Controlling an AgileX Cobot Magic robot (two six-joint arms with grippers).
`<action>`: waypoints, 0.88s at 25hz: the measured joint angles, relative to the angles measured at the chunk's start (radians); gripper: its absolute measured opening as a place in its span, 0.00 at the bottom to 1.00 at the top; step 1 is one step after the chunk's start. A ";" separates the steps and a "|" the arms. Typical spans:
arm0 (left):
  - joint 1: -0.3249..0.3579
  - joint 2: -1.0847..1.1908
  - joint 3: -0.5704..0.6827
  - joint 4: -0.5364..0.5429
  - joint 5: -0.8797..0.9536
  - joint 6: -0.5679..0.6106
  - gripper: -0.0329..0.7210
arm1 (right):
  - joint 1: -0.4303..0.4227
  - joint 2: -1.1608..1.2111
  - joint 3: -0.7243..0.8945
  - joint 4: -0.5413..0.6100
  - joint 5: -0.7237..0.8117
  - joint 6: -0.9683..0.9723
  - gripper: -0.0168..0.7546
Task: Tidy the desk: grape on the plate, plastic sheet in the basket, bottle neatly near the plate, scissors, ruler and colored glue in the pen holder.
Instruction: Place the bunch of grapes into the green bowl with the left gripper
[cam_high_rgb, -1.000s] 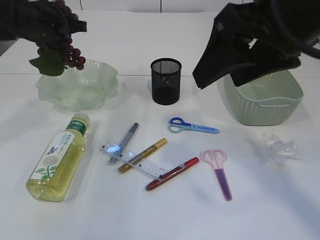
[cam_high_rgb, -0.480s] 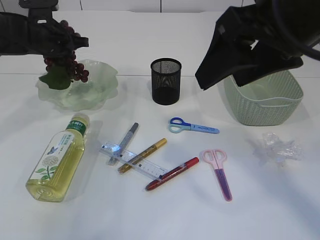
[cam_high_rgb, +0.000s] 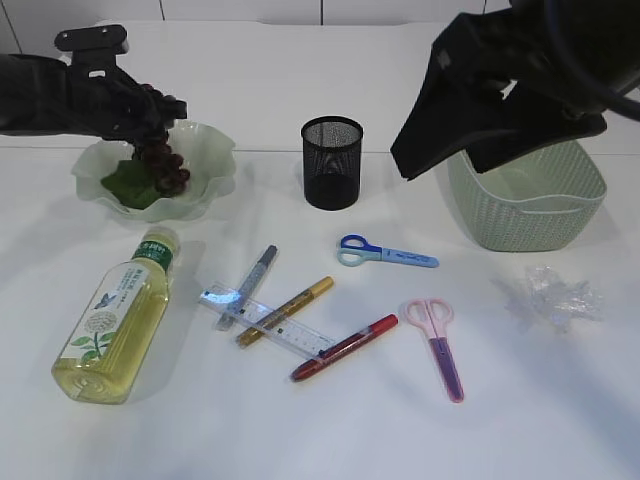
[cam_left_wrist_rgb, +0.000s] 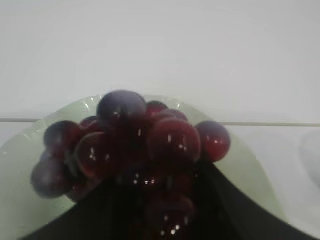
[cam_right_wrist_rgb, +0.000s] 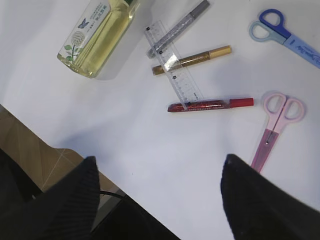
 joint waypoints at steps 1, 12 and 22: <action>0.000 0.002 0.000 0.000 0.000 0.000 0.50 | 0.000 0.000 0.000 0.000 0.000 0.000 0.78; 0.000 0.002 -0.004 0.000 -0.055 0.000 0.63 | 0.000 0.000 0.000 0.000 0.007 0.000 0.78; 0.000 -0.081 -0.004 0.029 0.076 0.010 0.62 | 0.000 0.000 0.000 0.000 0.035 0.000 0.78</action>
